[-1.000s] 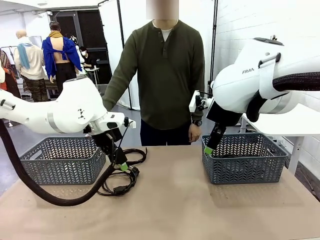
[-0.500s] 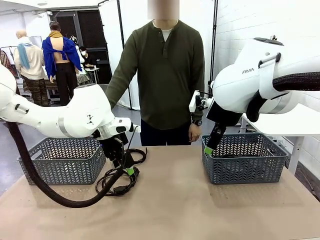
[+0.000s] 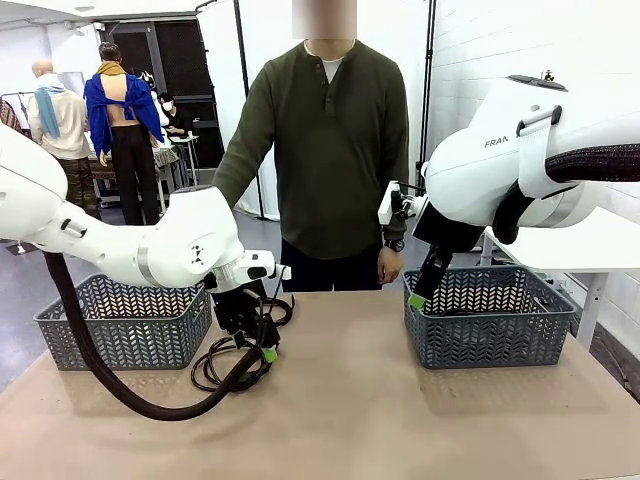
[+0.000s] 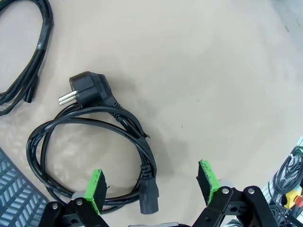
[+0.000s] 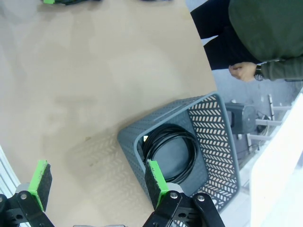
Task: Organize the cables according to human instructions.
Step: Pick up a bundle of cables and place it in the basket indicated by the human.
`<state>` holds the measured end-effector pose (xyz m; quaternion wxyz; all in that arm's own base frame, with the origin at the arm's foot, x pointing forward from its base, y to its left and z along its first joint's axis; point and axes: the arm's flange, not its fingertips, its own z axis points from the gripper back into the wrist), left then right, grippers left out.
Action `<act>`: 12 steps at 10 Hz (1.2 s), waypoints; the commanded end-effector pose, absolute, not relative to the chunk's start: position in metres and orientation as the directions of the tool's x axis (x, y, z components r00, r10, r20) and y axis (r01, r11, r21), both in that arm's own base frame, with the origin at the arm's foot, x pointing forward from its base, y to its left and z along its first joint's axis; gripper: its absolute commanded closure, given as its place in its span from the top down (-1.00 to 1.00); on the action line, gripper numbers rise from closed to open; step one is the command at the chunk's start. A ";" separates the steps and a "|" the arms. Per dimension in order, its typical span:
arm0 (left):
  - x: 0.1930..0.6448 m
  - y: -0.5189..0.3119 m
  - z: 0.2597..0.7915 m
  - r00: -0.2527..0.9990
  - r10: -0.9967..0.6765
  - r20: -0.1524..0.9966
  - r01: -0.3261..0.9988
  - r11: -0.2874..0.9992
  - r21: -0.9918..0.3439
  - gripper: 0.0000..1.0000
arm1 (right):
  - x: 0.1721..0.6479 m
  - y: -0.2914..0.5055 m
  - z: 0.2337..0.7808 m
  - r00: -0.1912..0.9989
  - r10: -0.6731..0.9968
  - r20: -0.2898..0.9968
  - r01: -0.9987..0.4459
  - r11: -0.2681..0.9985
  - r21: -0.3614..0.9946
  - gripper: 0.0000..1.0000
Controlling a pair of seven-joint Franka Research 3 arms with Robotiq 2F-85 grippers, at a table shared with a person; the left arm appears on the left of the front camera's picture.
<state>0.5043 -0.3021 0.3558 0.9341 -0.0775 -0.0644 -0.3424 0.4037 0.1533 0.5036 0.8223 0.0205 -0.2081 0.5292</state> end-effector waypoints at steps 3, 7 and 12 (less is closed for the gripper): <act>0.514 -0.315 0.341 0.776 -0.609 0.164 0.626 0.774 -0.090 1.00 | 0.403 0.153 0.502 0.357 0.863 0.358 -0.877 0.441 -0.191 1.00; 0.517 -0.319 0.331 0.778 -0.609 0.152 0.623 0.779 -0.068 1.00 | 0.403 0.153 0.502 0.357 0.863 0.358 -0.877 0.441 -0.191 1.00; 0.519 -0.325 0.324 0.785 -0.606 0.130 0.616 0.785 -0.065 1.00 | 0.403 0.153 0.502 0.357 0.863 0.358 -0.877 0.441 -0.191 1.00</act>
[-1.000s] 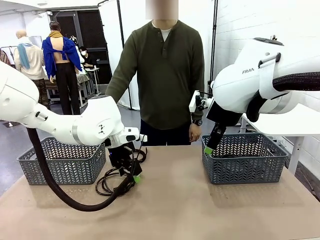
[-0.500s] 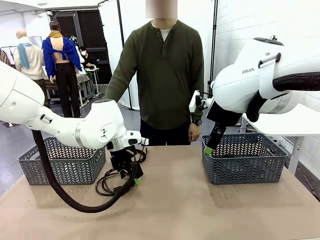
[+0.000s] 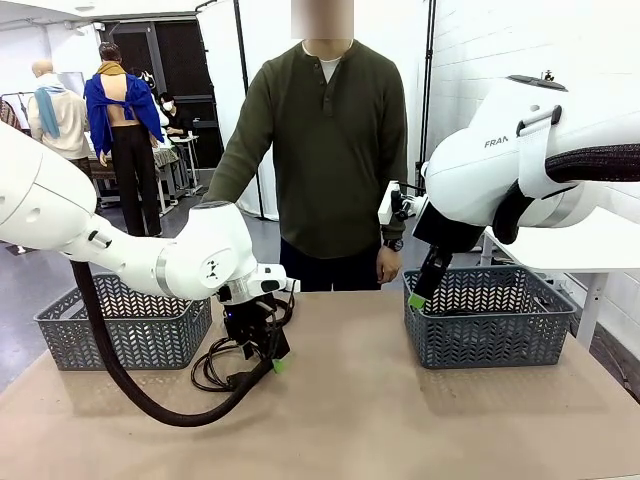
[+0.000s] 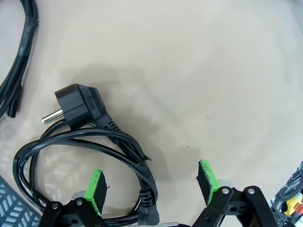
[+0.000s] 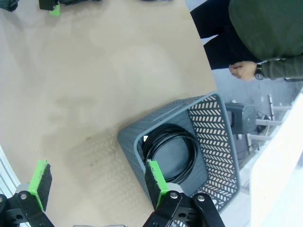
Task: Organize the cables according to human instructions.
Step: Pick up a bundle of cables and place it in the basket indicated by the human.
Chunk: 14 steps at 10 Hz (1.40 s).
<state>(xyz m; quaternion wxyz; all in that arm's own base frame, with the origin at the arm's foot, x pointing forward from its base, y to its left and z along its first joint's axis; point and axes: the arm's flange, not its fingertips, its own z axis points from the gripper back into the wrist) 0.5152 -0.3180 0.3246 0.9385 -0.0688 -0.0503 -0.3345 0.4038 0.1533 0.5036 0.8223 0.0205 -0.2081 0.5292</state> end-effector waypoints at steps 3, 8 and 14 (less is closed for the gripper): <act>0.520 -0.327 0.320 0.796 -0.595 0.114 0.602 0.797 -0.046 1.00 | 0.403 0.153 0.502 0.357 0.863 0.358 -0.877 0.441 -0.191 1.00; 0.523 -0.331 0.314 0.801 -0.592 0.094 0.597 0.800 -0.049 1.00 | 0.403 0.153 0.502 0.357 0.863 0.358 -0.877 0.441 -0.191 1.00; 0.526 -0.334 0.317 0.804 -0.589 0.080 0.592 0.805 -0.020 -1.00 | 0.403 0.153 0.502 0.357 0.863 0.358 -0.877 0.441 -0.191 1.00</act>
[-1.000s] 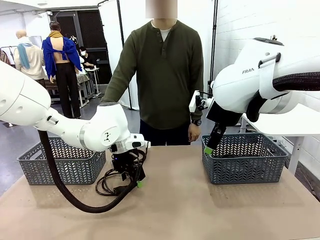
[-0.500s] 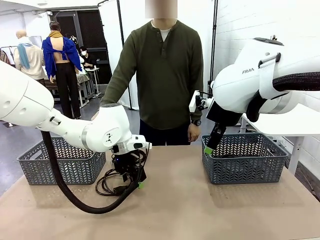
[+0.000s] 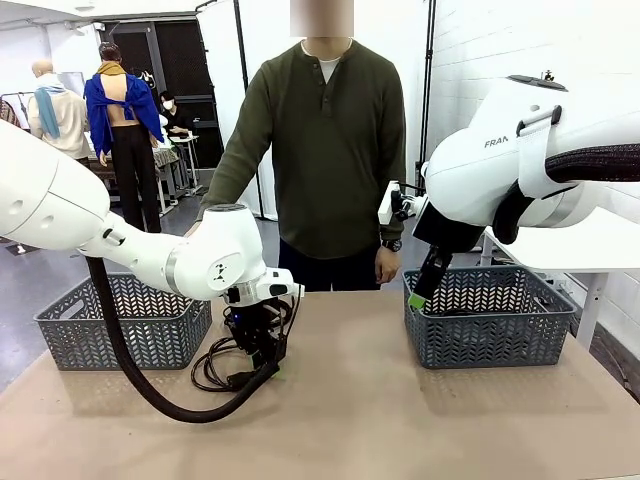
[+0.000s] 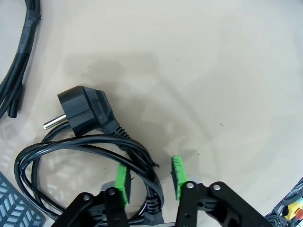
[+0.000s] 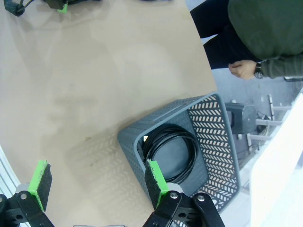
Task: Organize the cables according to human instructions.
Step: Pick up a bundle of cables and place it in the basket indicated by the human.
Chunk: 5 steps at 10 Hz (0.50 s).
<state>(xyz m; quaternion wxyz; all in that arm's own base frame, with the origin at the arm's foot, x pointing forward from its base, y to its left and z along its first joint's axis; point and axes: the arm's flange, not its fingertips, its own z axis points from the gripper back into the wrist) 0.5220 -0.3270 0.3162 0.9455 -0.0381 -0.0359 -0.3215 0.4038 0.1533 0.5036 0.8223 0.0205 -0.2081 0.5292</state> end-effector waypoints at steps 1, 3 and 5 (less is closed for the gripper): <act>0.526 -0.334 0.318 0.805 -0.588 0.079 0.591 0.806 -0.020 -1.00 | 0.403 0.153 0.502 0.357 0.863 0.358 -0.877 0.441 -0.191 1.00; 0.527 -0.333 0.318 0.806 -0.588 0.075 0.590 0.807 -0.019 -1.00 | 0.403 0.153 0.502 0.357 0.863 0.358 -0.877 0.441 -0.191 1.00; 0.527 -0.332 0.318 0.807 -0.587 0.071 0.589 0.808 -0.019 -1.00 | 0.403 0.153 0.502 0.357 0.863 0.358 -0.877 0.441 -0.191 1.00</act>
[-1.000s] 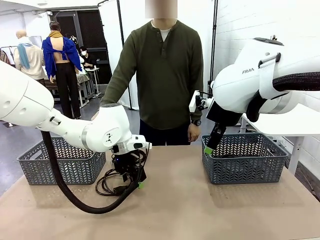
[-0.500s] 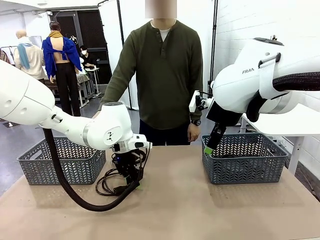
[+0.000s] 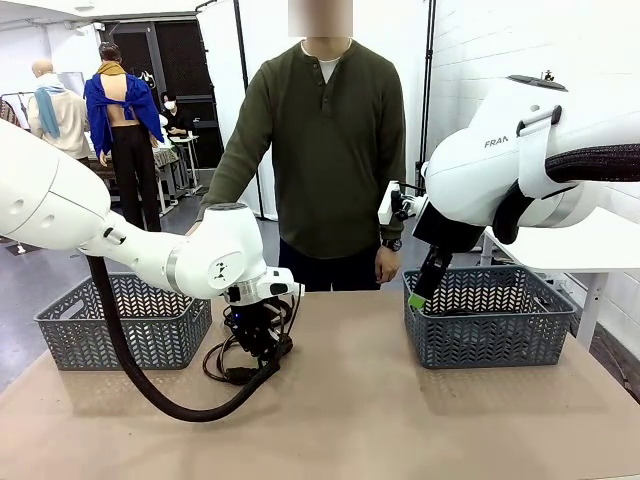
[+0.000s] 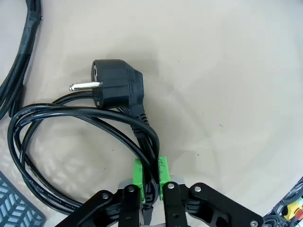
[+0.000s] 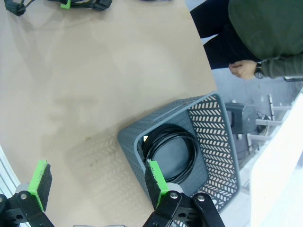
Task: Organize the cables according to human instructions.
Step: Pick up a bundle of cables and place it in the basket indicated by the human.
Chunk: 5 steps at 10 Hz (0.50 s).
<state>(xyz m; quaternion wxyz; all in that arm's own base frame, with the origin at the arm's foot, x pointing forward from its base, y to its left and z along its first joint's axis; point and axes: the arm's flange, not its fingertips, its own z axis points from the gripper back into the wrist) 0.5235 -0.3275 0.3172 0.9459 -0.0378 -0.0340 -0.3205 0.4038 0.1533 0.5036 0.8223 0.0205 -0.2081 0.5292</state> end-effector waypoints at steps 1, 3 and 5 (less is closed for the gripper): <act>0.525 -0.333 0.319 0.804 -0.591 0.063 0.593 0.805 -0.014 -1.00 | 0.403 0.153 0.502 0.357 0.863 0.358 -0.877 0.441 -0.191 1.00; 0.515 -0.338 0.331 0.814 -0.580 0.041 0.580 0.815 0.013 -1.00 | 0.403 0.153 0.502 0.357 0.863 0.358 -0.877 0.441 -0.191 1.00; 0.503 -0.342 0.354 0.805 -0.593 0.026 0.592 0.805 0.042 -1.00 | 0.403 0.153 0.502 0.357 0.863 0.358 -0.877 0.441 -0.191 1.00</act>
